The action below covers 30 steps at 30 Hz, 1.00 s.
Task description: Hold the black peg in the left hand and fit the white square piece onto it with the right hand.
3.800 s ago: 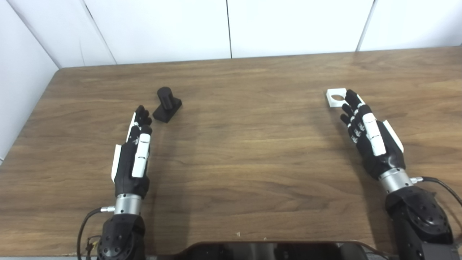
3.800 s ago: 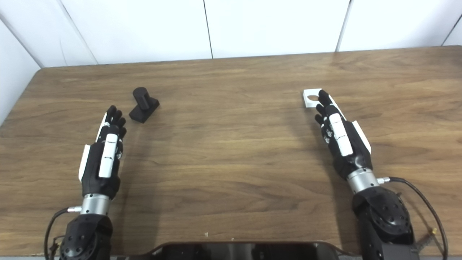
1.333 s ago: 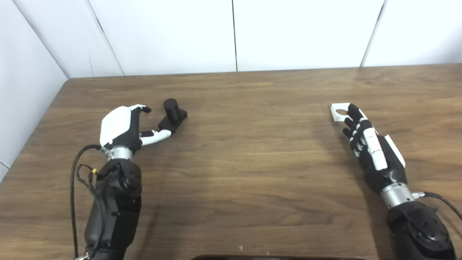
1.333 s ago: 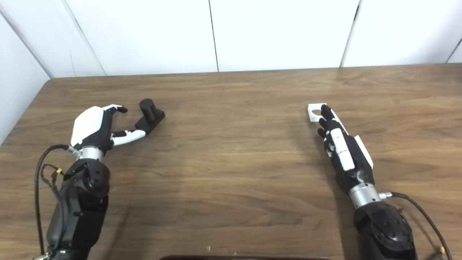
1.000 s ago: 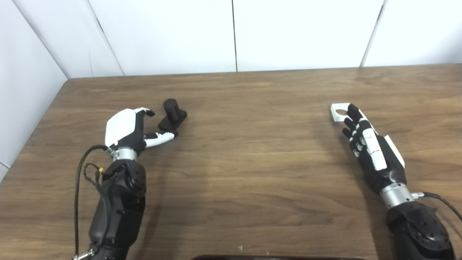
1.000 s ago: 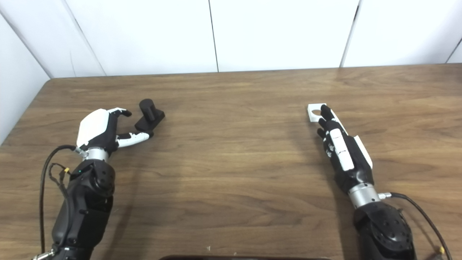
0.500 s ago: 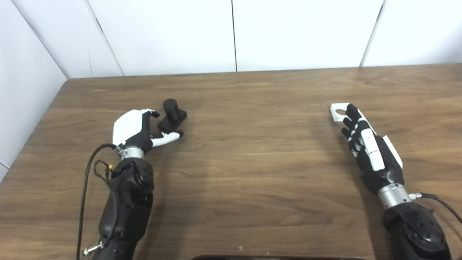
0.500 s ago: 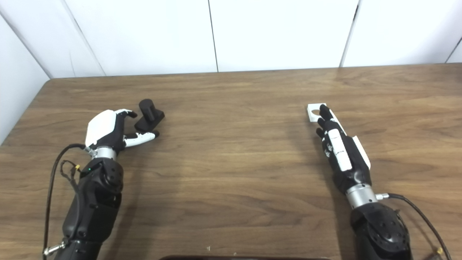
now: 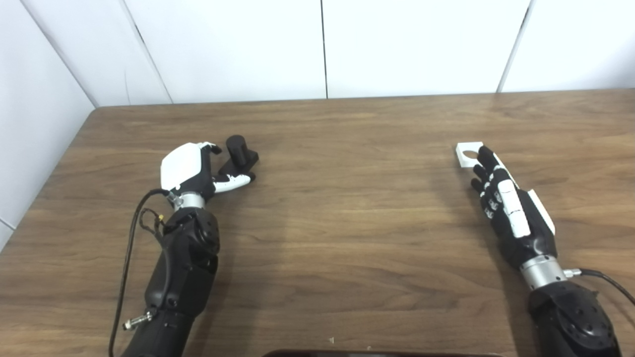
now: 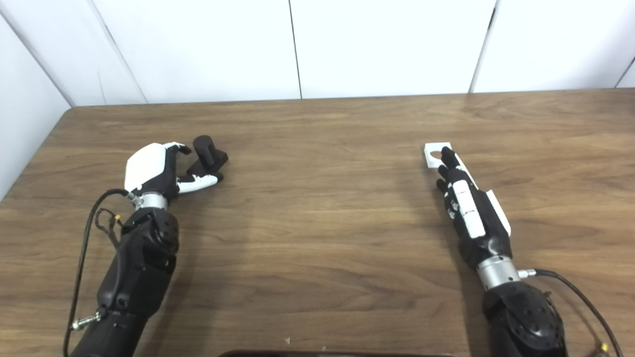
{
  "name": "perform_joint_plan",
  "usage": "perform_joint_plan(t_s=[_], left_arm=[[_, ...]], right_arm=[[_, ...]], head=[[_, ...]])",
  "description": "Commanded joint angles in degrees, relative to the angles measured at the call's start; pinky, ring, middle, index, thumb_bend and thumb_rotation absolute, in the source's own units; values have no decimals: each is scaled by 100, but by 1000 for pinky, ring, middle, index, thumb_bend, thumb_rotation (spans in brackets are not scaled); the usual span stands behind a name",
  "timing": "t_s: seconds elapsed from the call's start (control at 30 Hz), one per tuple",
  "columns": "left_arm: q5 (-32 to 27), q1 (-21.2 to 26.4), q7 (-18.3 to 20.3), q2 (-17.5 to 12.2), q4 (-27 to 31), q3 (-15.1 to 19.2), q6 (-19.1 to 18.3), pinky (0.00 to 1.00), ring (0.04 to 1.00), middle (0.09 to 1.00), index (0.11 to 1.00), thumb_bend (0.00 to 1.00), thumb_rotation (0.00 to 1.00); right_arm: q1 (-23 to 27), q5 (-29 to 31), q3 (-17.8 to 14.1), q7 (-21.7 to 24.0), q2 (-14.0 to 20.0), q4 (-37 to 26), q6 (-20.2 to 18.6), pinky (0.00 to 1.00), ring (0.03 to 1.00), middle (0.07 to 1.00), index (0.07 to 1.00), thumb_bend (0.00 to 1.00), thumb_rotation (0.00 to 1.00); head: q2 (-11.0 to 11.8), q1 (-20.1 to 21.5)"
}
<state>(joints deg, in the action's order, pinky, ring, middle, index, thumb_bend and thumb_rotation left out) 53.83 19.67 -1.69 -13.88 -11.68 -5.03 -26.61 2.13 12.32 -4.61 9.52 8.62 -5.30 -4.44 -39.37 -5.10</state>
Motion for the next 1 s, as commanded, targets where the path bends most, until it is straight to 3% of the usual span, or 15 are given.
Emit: perform_joint_plan(t_s=[0.0, 0.37, 0.4, 0.47, 0.97], left_arm=[[-42, 241, -219, -144, -66, -37, 41, 878, 930, 869, 686, 842, 396], [-283, 168, -624, -199, -67, -142, 155, 841, 901, 815, 535, 780, 218], [-332, 158, -664, -190, -57, -130, 176, 842, 900, 811, 512, 655, 148], [-426, 142, -735, -180, -45, -117, 203, 844, 902, 806, 491, 551, 89], [-812, 38, -985, -182, -19, -127, 330, 803, 907, 793, 481, 524, 61]], right_arm=[[146, 87, -40, 62, 41, -193, 232, 1000, 1000, 1000, 971, 498, 877], [164, 150, -58, 67, 55, -230, 164, 1000, 1000, 1000, 972, 520, 858], [168, 152, -58, 68, 61, -231, 164, 1000, 1000, 1000, 973, 521, 860], [171, 144, -54, 63, 67, -243, 149, 1000, 1000, 1000, 973, 524, 863], [245, 230, -68, 103, 129, -214, 137, 1000, 1000, 1000, 983, 560, 881]], head=[[0, 0], [-35, -29], [-41, -35], [-41, -35], [-83, -63]])
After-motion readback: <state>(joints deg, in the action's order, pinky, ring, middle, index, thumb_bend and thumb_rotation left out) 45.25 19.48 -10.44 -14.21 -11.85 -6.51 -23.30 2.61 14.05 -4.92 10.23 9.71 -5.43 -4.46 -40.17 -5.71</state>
